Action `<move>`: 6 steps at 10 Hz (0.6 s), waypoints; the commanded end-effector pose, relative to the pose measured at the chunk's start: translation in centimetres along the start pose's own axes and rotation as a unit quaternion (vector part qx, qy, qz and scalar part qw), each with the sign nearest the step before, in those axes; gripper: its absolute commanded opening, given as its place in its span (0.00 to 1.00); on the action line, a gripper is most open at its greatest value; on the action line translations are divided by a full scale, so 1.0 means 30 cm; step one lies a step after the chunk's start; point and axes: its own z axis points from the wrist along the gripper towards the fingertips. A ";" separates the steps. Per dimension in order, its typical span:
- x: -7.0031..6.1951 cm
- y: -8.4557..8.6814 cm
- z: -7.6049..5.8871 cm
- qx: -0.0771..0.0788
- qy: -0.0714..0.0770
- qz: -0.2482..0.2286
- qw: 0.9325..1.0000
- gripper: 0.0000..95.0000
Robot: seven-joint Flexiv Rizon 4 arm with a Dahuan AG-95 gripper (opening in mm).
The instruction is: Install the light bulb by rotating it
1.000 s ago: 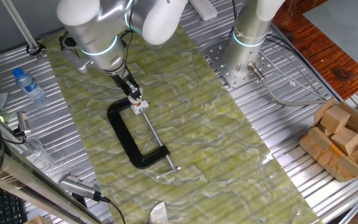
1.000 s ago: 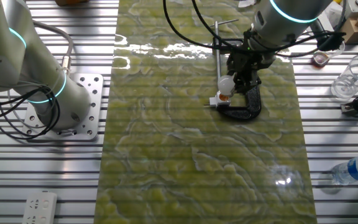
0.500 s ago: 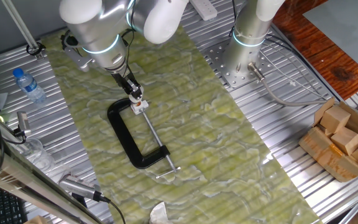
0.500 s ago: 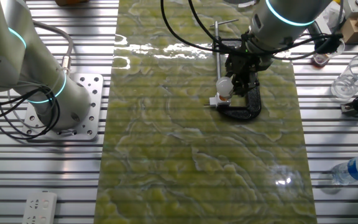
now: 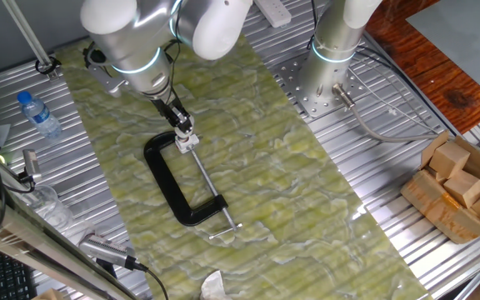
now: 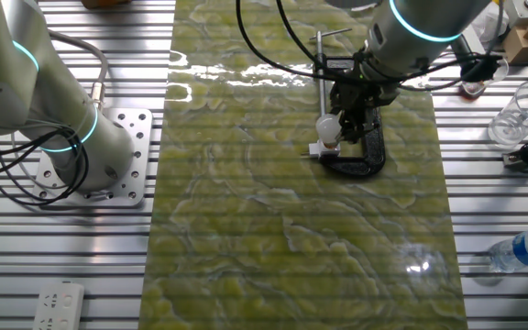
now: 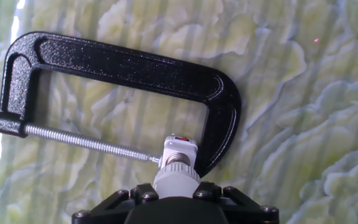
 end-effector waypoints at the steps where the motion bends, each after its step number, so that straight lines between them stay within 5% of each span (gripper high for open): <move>1: 0.005 -0.005 0.007 -0.001 0.000 -0.004 1.000 0.00; 6: 0.002 -0.011 0.028 -0.002 0.000 -0.011 1.000 0.00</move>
